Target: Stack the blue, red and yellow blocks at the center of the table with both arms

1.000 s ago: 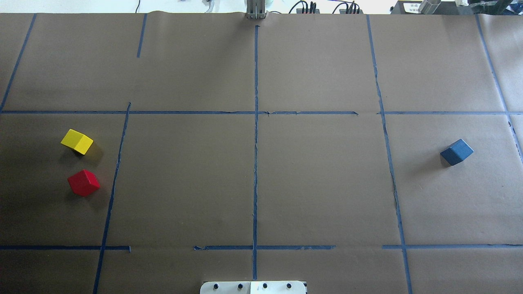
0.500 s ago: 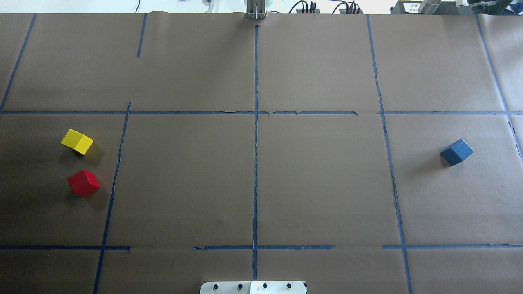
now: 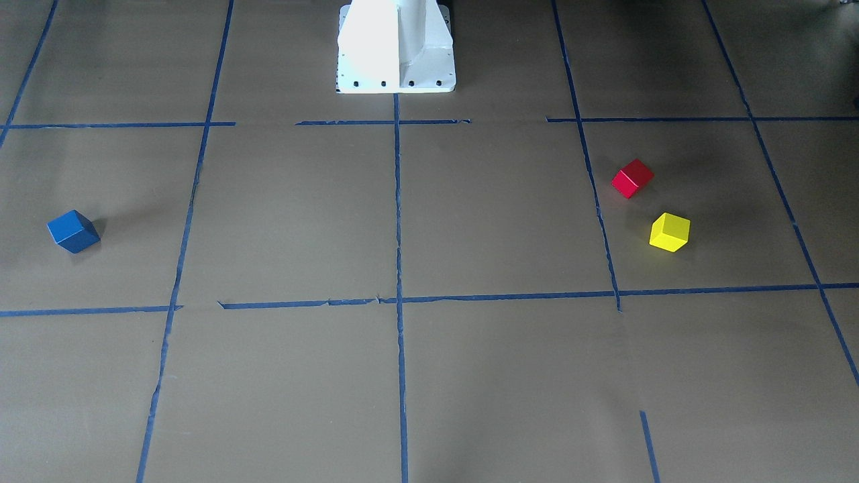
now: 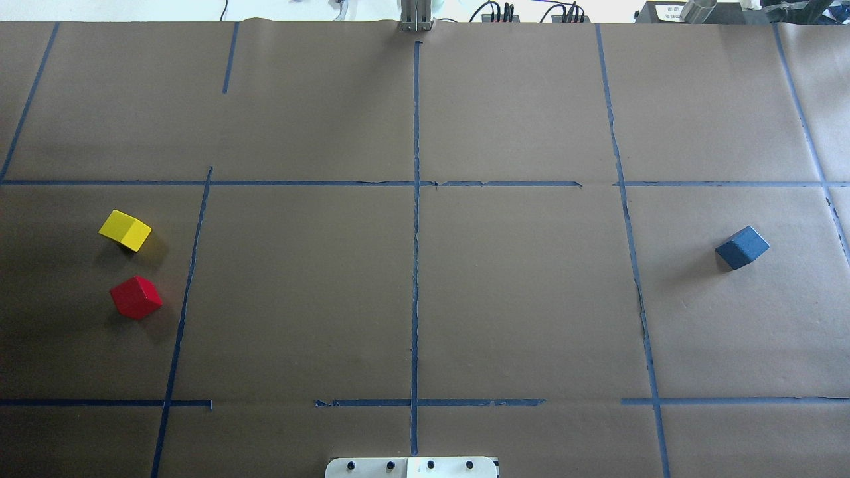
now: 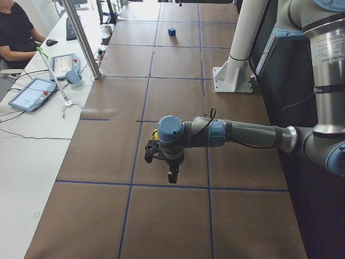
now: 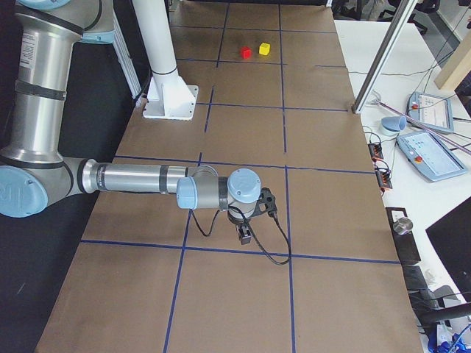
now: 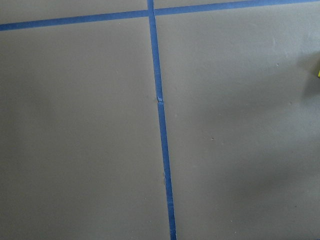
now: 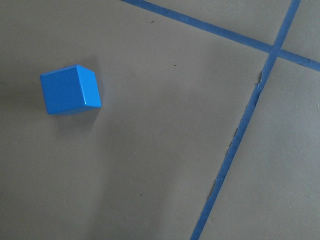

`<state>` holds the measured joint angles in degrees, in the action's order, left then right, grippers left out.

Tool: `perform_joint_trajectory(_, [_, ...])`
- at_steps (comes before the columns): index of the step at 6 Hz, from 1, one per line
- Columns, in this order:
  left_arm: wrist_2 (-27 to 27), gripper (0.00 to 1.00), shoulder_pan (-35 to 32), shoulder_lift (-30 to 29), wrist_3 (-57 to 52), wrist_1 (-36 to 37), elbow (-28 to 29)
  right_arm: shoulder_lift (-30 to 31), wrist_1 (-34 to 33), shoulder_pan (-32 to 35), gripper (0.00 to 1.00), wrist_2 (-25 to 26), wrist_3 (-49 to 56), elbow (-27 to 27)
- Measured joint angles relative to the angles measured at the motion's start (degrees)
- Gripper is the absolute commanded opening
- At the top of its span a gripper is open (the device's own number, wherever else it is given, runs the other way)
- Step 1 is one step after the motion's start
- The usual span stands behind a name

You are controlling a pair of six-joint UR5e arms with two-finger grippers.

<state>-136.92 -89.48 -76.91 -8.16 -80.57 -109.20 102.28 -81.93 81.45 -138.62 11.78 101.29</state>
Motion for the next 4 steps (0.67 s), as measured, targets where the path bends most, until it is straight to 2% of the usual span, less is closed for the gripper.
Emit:
perform_joint_trajectory(2, [0.0, 1.0, 0.0, -0.3, -0.1, -0.1, -0.1, -2.5, 5.2, -7.5, 1.0, 3.4, -3.4, -0.4])
perform_joint_trajectory(4, [0.0, 1.0, -0.1, -0.1, -0.2, 0.0, -0.8, -5.6, 7.4, -13.6, 1.0, 5.9, -4.1, -0.4])
